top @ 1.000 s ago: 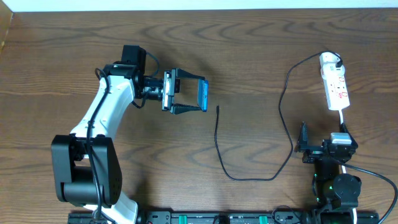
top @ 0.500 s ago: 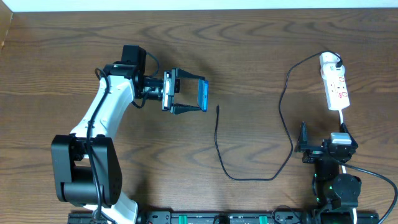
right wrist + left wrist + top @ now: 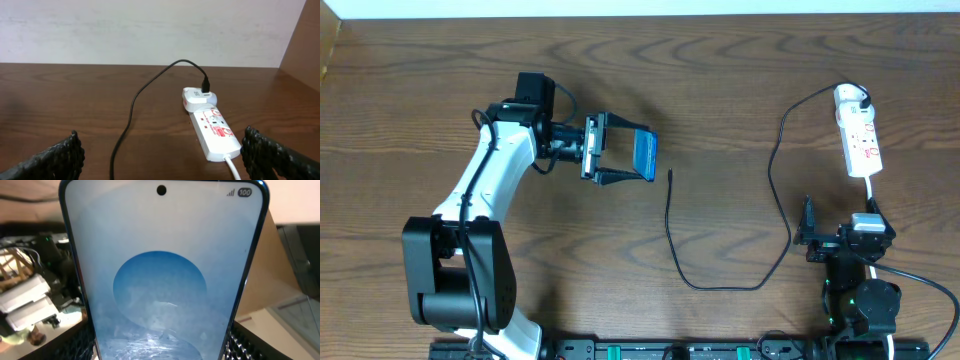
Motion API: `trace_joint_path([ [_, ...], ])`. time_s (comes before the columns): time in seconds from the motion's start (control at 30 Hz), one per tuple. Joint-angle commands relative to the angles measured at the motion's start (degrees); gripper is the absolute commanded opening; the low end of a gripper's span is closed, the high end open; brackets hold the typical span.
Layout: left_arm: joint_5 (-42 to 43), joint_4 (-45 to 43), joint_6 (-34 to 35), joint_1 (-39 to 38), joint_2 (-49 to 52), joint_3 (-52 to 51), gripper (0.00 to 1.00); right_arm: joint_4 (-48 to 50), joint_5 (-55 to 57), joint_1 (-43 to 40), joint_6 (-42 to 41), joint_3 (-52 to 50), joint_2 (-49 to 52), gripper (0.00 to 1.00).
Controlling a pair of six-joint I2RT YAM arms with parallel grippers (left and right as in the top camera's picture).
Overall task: Plug charger to phone and switch on socket
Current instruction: 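Raise the held phone toward the table center with the left gripper, then move the right gripper up and left toward the held phone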
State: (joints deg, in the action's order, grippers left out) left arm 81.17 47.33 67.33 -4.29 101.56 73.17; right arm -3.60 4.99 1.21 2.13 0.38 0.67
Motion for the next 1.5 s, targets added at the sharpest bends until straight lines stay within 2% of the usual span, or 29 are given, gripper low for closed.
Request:
trace_joint_path([
  [0.0,-4.5,-0.3,0.2,0.2,-1.7,-0.1,0.07,-0.1,0.7,0.4,-0.4,-0.1,-0.4,0.99],
  [0.1,-8.5,-1.3,0.2,0.2,-1.7,-0.1,0.07,-0.1,0.7,0.4,-0.4,-0.1,-0.4,0.99],
  [0.43,-17.8,-16.0,0.3,0.2,-1.7,-0.1,0.08,-0.1,0.7,0.4,-0.4,-0.1,-0.4,0.99],
  [0.67,-22.2,-21.9,0.3,0.2,-1.7,-0.1,0.07,-0.1,0.7,0.4,-0.4,-0.1,-0.4,0.99],
  [1.13,-25.4,-33.4,1.2,0.2,-1.7,-0.1,0.07,0.7,0.7,0.3,-0.4,-0.1,-0.4,0.99],
  [1.47,-28.3,-34.7,3.6,0.2,-1.7,-0.1,0.07,11.1,-3.7,0.3,-0.4,-0.1,-0.4,0.99],
])
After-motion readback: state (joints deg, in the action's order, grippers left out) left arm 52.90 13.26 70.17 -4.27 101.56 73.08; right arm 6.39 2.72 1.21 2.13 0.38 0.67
